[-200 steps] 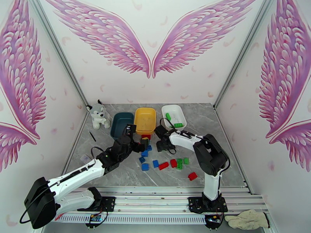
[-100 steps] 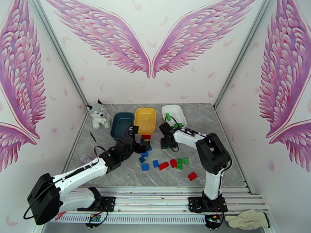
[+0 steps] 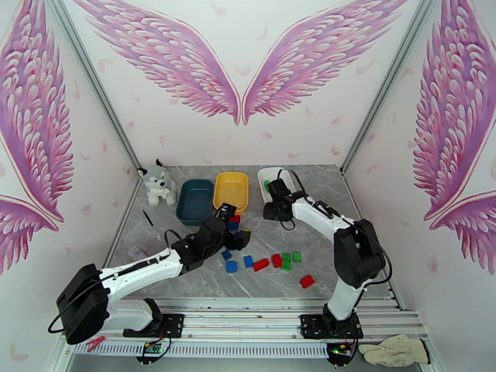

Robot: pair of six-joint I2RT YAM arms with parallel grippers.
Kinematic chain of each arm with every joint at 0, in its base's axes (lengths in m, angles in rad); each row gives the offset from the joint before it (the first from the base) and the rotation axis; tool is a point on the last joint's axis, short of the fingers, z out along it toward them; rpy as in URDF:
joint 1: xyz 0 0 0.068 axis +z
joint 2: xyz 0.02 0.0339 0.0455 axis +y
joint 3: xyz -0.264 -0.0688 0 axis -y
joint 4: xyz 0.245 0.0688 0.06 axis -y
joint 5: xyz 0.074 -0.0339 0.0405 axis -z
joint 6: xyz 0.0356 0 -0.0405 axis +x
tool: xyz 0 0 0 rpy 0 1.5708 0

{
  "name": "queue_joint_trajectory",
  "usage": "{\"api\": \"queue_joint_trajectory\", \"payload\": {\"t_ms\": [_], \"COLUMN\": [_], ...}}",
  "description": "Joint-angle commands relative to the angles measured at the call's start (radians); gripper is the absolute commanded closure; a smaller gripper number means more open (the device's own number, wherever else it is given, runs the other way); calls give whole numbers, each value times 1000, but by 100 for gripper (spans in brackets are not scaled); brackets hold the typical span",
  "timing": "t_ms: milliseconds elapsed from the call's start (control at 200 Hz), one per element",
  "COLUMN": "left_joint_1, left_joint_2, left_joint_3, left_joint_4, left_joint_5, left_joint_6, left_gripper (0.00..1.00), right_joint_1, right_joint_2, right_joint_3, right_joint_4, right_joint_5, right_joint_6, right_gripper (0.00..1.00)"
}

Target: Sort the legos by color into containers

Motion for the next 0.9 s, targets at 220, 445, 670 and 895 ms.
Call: {"api": "queue_joint_trajectory", "payload": {"t_ms": [220, 445, 670, 895], "left_joint_1": [-105, -112, -104, -61], "left_joint_2": [68, 44, 9, -29], "left_joint_3": [95, 81, 53, 20], "left_joint_4": [-56, -48, -30, -18], "left_joint_5": [-135, -168, -178, -140], "left_joint_6": [114, 126, 99, 55], "left_gripper": [1, 1, 1, 1], "right_joint_1": [-85, -89, -72, -67], "right_joint_2": [286, 270, 11, -273], "right_joint_3": [544, 564, 229, -179], "right_joint_4": [-231, -241, -116, -43], "right_joint_5": [27, 20, -38, -88], "right_joint_6": [54, 41, 30, 71], "right_gripper": [46, 24, 29, 35]}}
